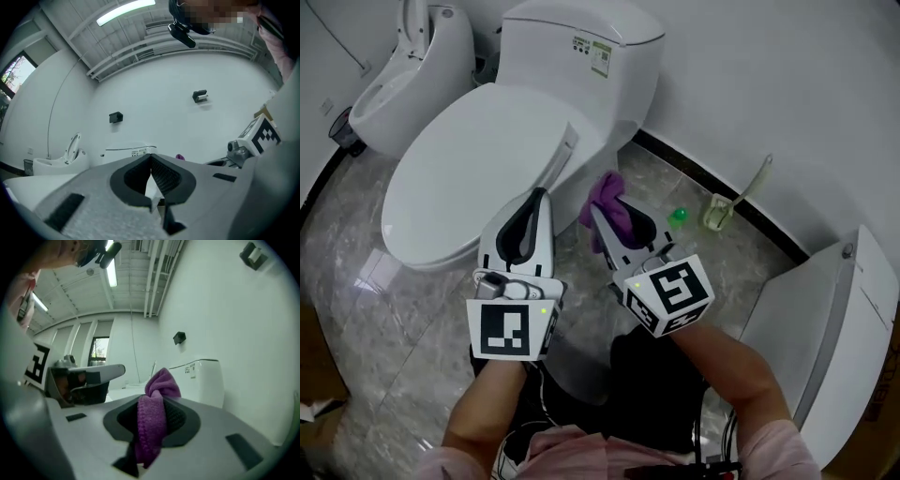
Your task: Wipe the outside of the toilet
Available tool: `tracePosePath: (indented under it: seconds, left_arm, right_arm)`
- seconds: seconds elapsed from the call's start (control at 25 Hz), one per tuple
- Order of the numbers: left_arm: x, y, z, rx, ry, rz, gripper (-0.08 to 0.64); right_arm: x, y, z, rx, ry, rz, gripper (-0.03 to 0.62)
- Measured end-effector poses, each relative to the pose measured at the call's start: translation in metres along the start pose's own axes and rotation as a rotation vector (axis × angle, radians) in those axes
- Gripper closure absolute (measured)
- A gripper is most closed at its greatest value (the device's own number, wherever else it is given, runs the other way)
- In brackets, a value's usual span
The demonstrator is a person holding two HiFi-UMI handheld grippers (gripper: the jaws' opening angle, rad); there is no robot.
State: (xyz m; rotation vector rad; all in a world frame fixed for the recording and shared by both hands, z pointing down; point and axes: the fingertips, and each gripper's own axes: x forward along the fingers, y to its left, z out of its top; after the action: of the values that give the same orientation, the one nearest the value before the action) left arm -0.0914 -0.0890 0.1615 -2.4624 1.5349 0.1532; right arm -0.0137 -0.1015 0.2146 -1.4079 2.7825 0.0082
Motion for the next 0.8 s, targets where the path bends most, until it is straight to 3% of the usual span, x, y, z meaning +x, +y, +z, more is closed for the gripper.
tracePosePath:
  seconds: [0.2,0.48,0.8]
  left_arm:
    - [0.003,-0.003,-0.016,-0.023,0.041,0.019,0.555]
    - [0.009,-0.012,-0.027,-0.059,0.061,0.020,0.555]
    - [0.012,-0.010,-0.029,-0.046,0.054,0.033,0.555]
  right_arm:
    - [-0.001,-0.016,-0.009,-0.084,0.009,-0.025,0.508]
    - [-0.005,-0.033,-0.022,-0.045,0.027,-0.051,0.511]
    - [-0.001,-0.025,-0.023,-0.120,0.031,-0.023,0.517]
